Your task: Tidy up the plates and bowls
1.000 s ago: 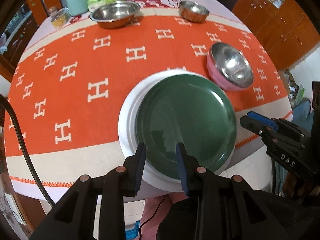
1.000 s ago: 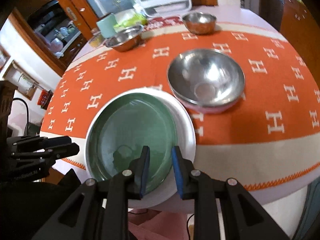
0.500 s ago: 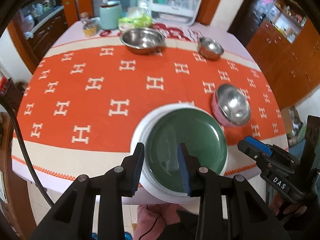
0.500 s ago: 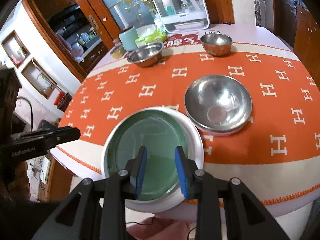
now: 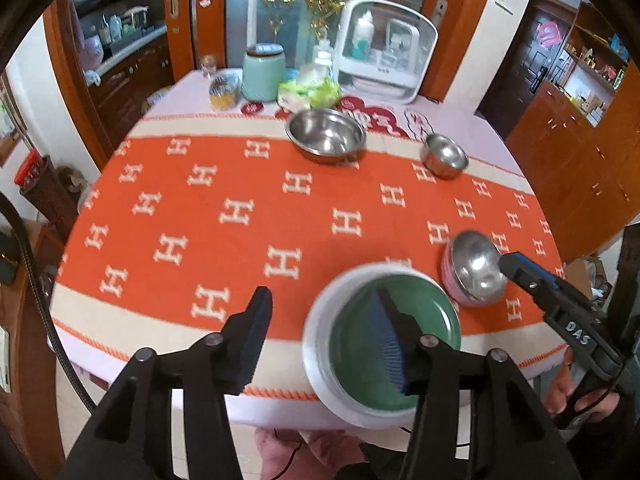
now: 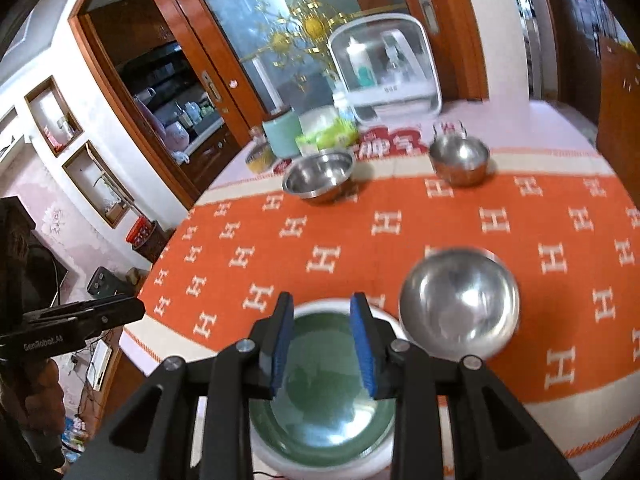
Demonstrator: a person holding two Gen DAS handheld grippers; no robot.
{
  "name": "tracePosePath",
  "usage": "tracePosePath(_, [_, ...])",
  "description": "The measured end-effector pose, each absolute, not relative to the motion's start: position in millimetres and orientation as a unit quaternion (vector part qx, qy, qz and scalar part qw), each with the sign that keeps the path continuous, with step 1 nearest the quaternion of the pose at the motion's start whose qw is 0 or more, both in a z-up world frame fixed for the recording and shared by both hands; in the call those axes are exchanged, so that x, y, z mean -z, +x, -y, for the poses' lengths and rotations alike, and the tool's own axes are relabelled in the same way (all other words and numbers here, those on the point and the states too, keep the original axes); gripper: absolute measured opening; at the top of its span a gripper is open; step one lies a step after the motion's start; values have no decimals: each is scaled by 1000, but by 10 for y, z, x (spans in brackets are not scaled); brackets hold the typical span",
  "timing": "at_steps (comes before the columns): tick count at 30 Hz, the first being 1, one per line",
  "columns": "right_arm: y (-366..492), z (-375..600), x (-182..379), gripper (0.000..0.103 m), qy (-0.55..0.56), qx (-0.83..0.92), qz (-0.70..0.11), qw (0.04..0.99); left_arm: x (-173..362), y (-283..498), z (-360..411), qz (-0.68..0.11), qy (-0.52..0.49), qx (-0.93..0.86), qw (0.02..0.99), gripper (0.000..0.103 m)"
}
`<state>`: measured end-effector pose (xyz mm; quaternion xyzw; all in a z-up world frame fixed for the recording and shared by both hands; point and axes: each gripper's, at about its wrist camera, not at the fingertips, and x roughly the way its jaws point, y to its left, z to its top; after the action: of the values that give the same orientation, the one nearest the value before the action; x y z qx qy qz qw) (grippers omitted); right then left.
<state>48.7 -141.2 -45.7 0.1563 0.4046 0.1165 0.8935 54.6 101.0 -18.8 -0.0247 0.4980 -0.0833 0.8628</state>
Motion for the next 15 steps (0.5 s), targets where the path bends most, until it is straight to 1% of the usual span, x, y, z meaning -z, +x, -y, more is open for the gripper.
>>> tracePosePath(2, [557, 1367, 348, 42, 151, -116, -391, 901, 77, 630, -1074, -490, -23, 88, 867, 57])
tracePosePath(6, [728, 1236, 139, 45, 136, -108, -374, 911, -125, 832, -1208, -484, -26, 100, 869, 64])
tracePosePath(9, [913, 1085, -22, 51, 124, -109, -361, 918, -282, 1054, -1317, -478, -22, 107, 872, 69])
tracePosePath(13, [1144, 911, -167, 54, 115, -100, -353, 923, -474, 1391, -1482, -468, -21, 117, 876, 72])
tracePosePath(15, [1279, 819, -215, 56, 111, -98, -350, 925, -547, 1541, -1542, -463, -22, 122, 878, 77])
